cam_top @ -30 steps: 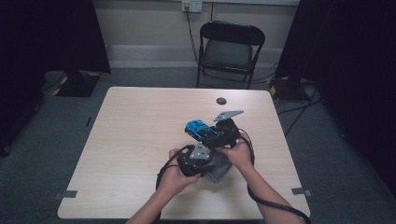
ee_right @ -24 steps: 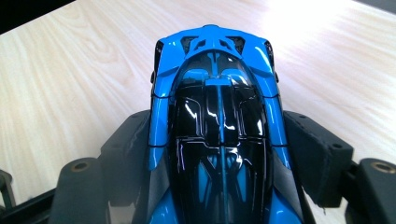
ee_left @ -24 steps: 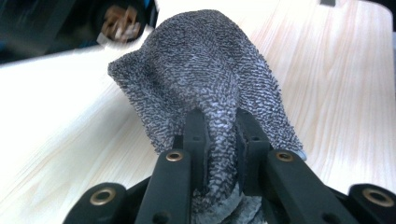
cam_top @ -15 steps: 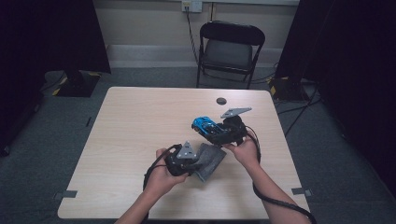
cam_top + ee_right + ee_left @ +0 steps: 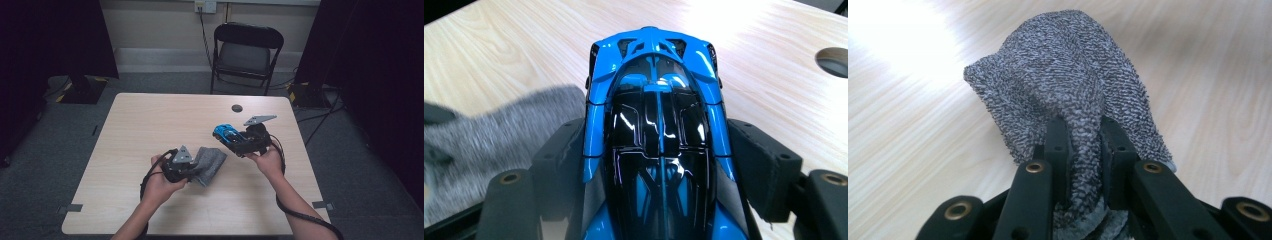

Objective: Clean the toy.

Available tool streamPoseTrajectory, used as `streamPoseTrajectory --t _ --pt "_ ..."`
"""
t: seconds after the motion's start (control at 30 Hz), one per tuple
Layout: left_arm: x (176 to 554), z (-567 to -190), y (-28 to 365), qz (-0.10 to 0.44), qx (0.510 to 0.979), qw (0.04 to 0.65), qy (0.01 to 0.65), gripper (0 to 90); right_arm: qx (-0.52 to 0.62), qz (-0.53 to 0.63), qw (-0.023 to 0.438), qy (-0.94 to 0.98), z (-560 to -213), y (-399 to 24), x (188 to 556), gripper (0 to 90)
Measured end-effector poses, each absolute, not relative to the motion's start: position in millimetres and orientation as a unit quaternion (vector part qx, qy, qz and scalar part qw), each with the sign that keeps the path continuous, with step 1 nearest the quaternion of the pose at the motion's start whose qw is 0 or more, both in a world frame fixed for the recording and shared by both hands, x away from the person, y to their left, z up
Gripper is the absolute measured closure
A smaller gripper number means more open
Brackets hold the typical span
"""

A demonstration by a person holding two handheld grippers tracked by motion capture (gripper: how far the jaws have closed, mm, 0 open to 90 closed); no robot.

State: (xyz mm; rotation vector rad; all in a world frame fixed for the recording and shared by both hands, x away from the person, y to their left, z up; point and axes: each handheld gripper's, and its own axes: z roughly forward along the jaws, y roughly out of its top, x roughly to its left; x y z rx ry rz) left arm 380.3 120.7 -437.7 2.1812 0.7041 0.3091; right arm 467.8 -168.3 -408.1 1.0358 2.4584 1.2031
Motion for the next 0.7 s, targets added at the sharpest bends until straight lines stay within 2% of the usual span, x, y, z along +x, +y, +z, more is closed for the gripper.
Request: streamPoseTrajectory --t 0.7 --pt "402 -439 169 0.15 0.844 0.393 0.334 77.4 0.395 0.387 0.122 0.824 -426 -214 464 27.9"
